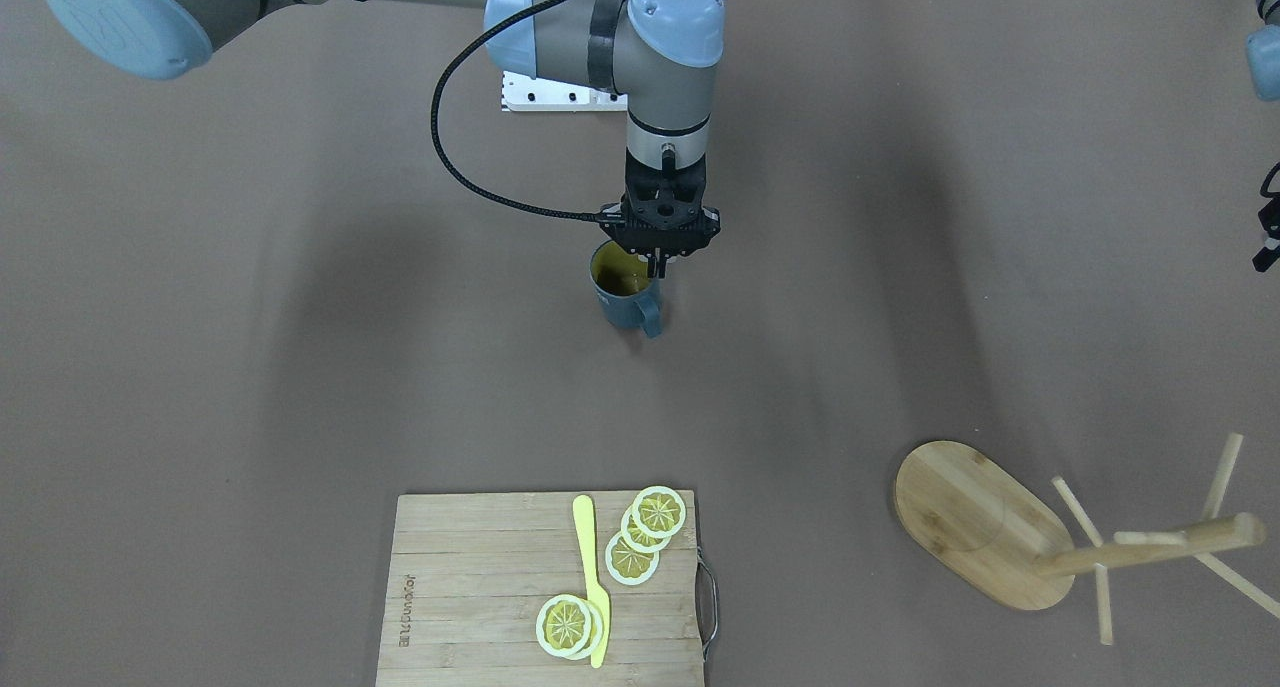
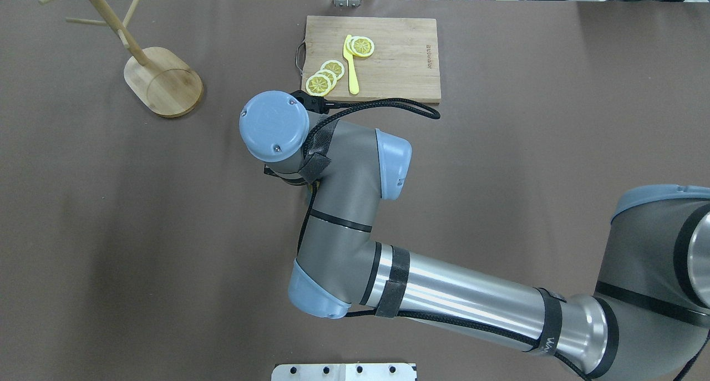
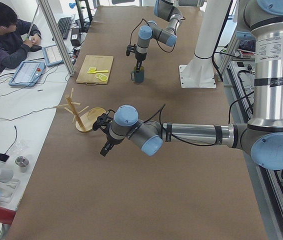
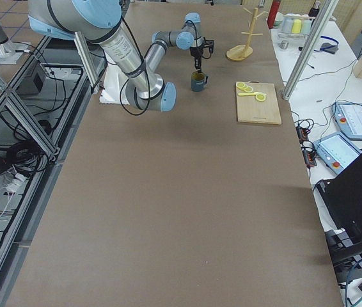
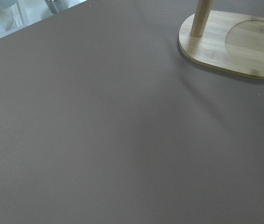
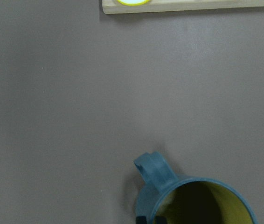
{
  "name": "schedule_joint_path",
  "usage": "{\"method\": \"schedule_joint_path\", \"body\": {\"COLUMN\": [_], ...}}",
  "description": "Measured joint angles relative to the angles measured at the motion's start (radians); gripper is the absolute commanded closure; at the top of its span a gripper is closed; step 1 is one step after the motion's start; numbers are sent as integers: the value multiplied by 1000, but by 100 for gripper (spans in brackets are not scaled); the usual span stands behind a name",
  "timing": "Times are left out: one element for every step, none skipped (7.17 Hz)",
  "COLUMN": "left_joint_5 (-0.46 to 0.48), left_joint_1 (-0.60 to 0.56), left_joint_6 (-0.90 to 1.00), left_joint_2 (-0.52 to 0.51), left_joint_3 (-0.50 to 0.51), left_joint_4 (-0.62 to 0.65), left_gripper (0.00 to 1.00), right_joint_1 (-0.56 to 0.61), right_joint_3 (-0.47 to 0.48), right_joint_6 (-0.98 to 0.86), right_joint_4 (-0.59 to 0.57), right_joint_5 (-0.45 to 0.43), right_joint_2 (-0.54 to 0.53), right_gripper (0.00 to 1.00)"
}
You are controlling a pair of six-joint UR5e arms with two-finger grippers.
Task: Hang cup on storage rack
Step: 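Carry the blue mug with the right gripper to the table center and set it down, then open and withdraw the right gripper while the left arm reaches toward the mug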
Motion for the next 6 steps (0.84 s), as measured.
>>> {"method": "schedule_joint_path", "body": {"left_joint_5": [0,0,0,-2,-6,-6], "left_joint_1": [0,0,0,1,13,58], "left_joint_6": [0,0,0,-9,-33,-62], "left_joint_2": [0,0,-2,-6,-12,-17], "left_joint_3": [1,-1,-6,-11,-13,-15], "left_joint_4": [0,0,-1,-13,-67,-154], "left_gripper": [1,1,1,1,1,1], "right_joint_1": [4,19,53,101,165,234], "right_joint_3": [3,19,55,114,186,233], "right_joint_6": [-7,-23,-56,-114,-203,-310], "right_joint_4": [1,-3,-6,-7,-5,0], "right_joint_5": [-5,-3,12,40,76,114], "right_joint_2": [0,-6,-33,-92,-178,-255], "right_gripper": [0,0,0,0,0,0]}}
